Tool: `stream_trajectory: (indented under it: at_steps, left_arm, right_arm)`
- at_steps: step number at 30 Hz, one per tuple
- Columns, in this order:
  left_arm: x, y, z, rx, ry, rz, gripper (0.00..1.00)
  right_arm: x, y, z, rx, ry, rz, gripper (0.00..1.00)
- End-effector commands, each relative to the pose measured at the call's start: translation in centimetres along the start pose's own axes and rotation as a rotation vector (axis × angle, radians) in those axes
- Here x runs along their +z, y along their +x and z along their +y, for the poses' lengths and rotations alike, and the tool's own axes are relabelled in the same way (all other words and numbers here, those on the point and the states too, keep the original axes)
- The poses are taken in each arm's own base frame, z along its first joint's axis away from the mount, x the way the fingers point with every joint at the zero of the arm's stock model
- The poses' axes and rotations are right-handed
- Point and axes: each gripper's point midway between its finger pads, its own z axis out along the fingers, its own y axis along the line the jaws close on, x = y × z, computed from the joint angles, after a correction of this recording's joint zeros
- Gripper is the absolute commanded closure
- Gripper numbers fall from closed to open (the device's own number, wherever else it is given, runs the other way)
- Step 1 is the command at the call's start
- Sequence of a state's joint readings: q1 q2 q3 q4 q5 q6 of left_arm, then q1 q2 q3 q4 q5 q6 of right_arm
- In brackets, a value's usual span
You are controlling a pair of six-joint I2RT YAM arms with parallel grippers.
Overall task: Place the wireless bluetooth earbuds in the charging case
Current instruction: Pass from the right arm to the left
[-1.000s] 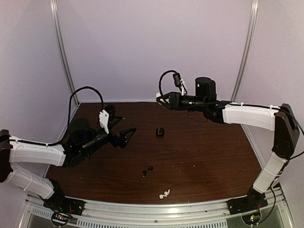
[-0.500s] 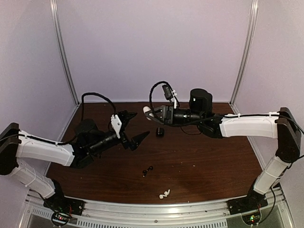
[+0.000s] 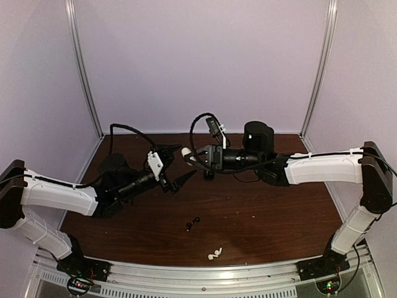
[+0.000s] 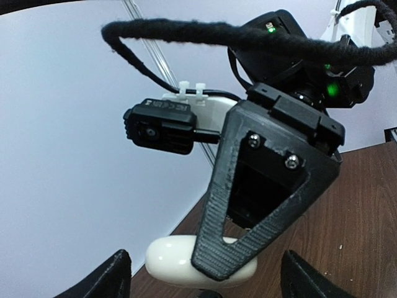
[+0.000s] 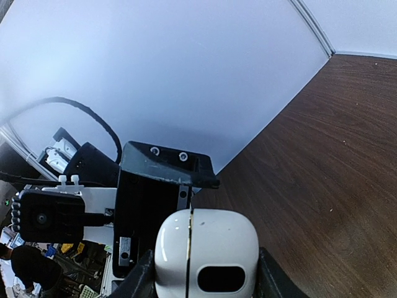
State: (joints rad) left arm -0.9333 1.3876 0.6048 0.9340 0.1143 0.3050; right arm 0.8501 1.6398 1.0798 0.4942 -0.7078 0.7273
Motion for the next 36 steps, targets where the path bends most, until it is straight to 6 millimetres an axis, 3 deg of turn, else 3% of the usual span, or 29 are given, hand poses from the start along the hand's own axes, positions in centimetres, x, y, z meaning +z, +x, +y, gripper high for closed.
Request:
stream_trajectory:
  at_steps: [1, 10, 16, 20, 25, 28, 36]
  left_arm:
    - [0.5, -2.0, 0.0, 0.052, 0.017, -0.063, 0.18]
    - [0.5, -2.0, -0.5, 0.078, 0.047, -0.057, 0.39]
    - [-0.2, -3.2, -0.3, 0.1, 0.053, -0.077, 0.51]
    - [-0.7, -4.1, -0.6, 0.114, 0.084, -0.089, 0.58]
    - [-1.7, -6.0, -1.7, 0.093, 0.174, -0.14, 0.63]
    - [-2.7, -7.7, -2.6, 0.062, 0.25, -0.192, 0.64]
    - [-6.2, -13.4, -4.7, -0.031, 0.476, -0.364, 0.68]
  right_arm:
    - [-0.1, -0.1, 1.8, -0.022, -0.049, -0.006, 0.6]
    - [-0.2, 0.3, 2.0, -0.018, -0.057, 0.007, 0.6]
    - [-0.2, 0.5, 2.5, -0.02, -0.081, 0.024, 0.56]
    - [-0.5, 0.6, 3.4, -0.028, -0.116, 0.038, 0.45]
    - [-1.0, 0.4, 4.6, -0.045, -0.163, 0.052, 0.17]
    - [-1.9, 0.2, 5.8, -0.07, -0.213, 0.065, 0.09]
    - [-5.2, 1.2, 12.4, -0.183, -0.511, 0.129, 0.15]
